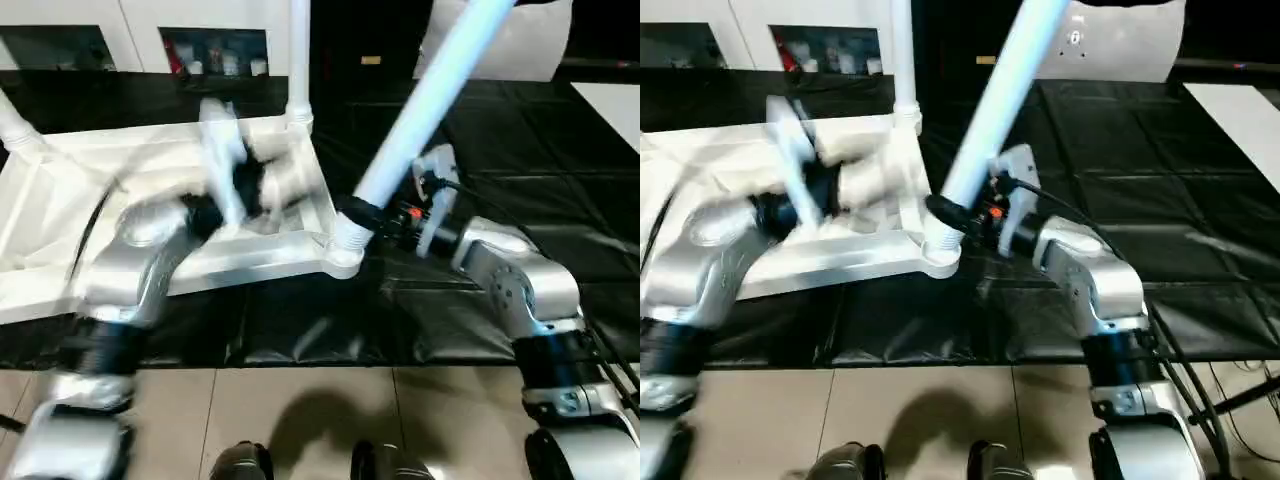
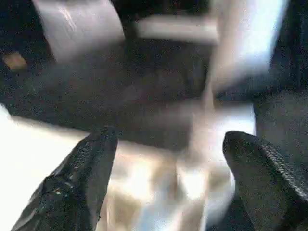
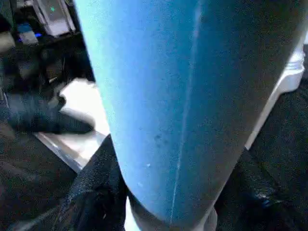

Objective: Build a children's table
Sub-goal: Pick table leg, then insert table leg to table base

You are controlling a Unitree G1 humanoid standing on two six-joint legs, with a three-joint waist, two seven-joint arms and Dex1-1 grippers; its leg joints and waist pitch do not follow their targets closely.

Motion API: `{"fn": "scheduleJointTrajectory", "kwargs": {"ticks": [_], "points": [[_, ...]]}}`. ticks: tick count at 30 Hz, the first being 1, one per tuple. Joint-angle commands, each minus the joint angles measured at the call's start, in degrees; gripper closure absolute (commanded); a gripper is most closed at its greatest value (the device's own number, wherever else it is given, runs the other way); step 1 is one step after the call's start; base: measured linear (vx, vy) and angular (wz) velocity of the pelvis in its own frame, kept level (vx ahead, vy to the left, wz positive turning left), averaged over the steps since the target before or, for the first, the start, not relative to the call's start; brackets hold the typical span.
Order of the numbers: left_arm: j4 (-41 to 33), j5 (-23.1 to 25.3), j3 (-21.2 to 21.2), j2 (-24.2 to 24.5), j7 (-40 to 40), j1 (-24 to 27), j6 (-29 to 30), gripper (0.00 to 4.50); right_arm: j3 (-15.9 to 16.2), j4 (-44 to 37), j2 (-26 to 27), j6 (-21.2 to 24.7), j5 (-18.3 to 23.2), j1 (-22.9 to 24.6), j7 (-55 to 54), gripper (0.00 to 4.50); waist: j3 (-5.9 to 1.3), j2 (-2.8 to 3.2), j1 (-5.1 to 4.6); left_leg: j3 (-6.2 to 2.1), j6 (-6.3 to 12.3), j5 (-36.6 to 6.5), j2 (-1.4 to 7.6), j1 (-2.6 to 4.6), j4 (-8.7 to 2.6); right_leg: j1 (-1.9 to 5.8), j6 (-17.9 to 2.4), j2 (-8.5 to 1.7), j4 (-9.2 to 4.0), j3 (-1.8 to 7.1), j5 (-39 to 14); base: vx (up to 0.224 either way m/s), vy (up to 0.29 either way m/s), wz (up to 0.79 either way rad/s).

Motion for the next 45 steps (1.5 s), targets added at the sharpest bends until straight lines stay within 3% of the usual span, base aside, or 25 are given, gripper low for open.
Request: {"fn": "scheduleJointTrajectory", "kwargs": {"ticks": [1,3,9,18,34,45], "points": [[1.7,2.5,-2.5,1.0,-3.4,-0.2,-2.0,0.78,0.0,-2.0,-0.4,-0.7,-0.5,0.5,-0.8,2.57,-6.39,0.33,-0.06,-1.53,-0.14,-11.7,2.84,1.89,-4.07,2.89,-6.9,-4.63,-3.69,2.84,-22.8,0.000,0.000,0.00],[4.4,3.7,-3.8,1.6,-5.4,-0.7,-3.6,0.96,0.1,-2.3,-0.4,-0.7,-1.0,1.1,-1.1,2.57,-6.29,0.42,-0.13,-1.54,-0.50,-12.4,2.89,1.82,-4.12,2.91,-8.0,-4.76,-3.58,2.88,-22.0,0.000,0.000,0.00],[16.8,6.6,-6.6,1.0,-10.9,-4.6,-8.9,1.44,0.3,-2.9,-1.0,-0.4,-0.8,2.3,-1.2,2.57,-6.38,0.59,0.02,-1.61,-0.55,-13.1,2.69,1.76,-4.08,3.12,-7.7,-4.98,-3.88,2.87,-23.5,0.000,0.000,0.00],[26.6,10.3,-8.3,0.1,-12.4,-8.6,-13.9,2.33,-0.1,-4.1,-2.0,-1.3,-1.3,3.8,-1.6,2.57,-6.35,0.75,0.20,-1.55,-0.24,-12.9,2.70,1.69,-4.01,3.33,-9.5,-5.14,-3.78,2.93,-20.8,0.000,0.000,0.00],[33.2,12.9,-8.5,-0.9,-14.7,-11.0,-18.3,3.62,0.4,-4.5,-2.6,-1.4,-1.5,4.1,-2.0,2.57,-6.18,0.54,0.17,-1.59,0.10,-13.2,2.87,1.67,-4.07,3.37,-10.5,-5.20,-3.72,2.86,-20.8,0.000,0.000,0.00],[34.8,14.7,-8.8,-0.9,-15.2,-11.4,-19.3,4.49,0.8,-4.0,-3.0,-1.6,-1.8,3.6,-1.6,2.57,-5.93,0.50,0.11,-1.73,-0.14,-14.6,2.89,1.84,-4.17,3.23,-9.3,-5.30,-4.22,2.76,-24.6,0.000,0.000,0.00]]}}
